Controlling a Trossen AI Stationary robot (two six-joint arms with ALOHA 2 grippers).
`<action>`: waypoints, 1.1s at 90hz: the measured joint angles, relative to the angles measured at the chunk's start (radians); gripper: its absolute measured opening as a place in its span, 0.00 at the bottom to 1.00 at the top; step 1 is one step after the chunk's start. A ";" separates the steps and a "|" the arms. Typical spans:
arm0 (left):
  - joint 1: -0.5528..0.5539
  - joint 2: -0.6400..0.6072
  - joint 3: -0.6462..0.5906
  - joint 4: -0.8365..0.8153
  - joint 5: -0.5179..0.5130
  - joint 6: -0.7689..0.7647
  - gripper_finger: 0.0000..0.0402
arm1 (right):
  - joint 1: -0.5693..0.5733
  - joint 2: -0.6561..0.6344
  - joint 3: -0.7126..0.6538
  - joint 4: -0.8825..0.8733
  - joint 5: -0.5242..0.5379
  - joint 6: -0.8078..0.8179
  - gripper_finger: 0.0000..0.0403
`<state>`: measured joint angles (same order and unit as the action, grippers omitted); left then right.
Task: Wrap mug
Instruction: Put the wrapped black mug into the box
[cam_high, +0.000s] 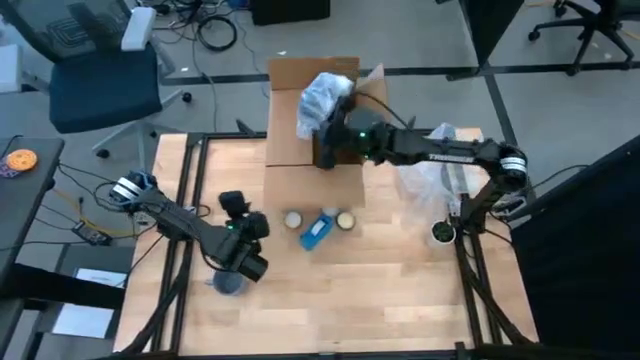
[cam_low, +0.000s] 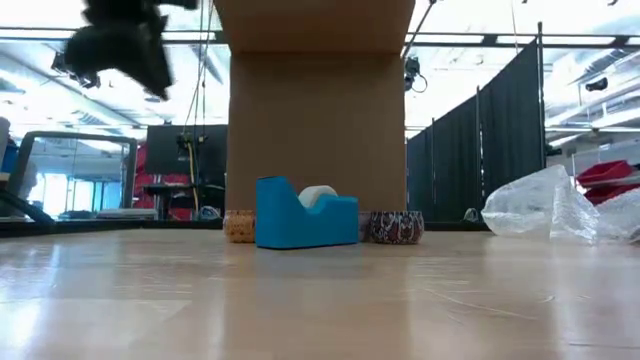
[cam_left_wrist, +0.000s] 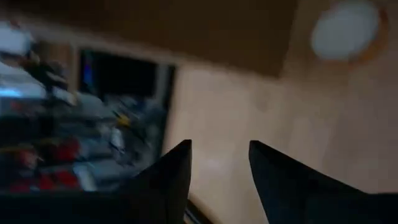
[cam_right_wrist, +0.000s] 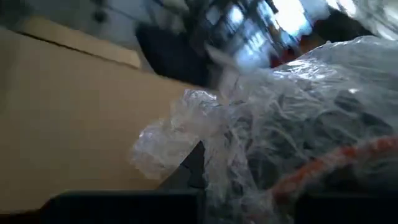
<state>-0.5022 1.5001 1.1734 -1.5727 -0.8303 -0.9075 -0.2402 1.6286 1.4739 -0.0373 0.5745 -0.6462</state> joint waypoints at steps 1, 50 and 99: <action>-0.001 -0.011 -0.012 -0.001 0.004 -0.017 0.37 | 0.002 -0.002 0.001 0.002 0.021 -0.013 0.02; 0.130 -0.283 -0.281 0.267 -0.041 -0.079 0.37 | -0.041 -0.014 -0.003 -0.368 -0.070 0.009 0.02; 0.383 -0.265 -0.281 0.910 0.066 0.531 0.37 | -0.055 -0.012 -0.006 -0.628 -0.691 0.323 0.02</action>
<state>-0.1194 1.2349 0.8928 -0.6623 -0.7642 -0.3763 -0.2954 1.6165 1.4681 -0.6655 -0.1167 -0.3235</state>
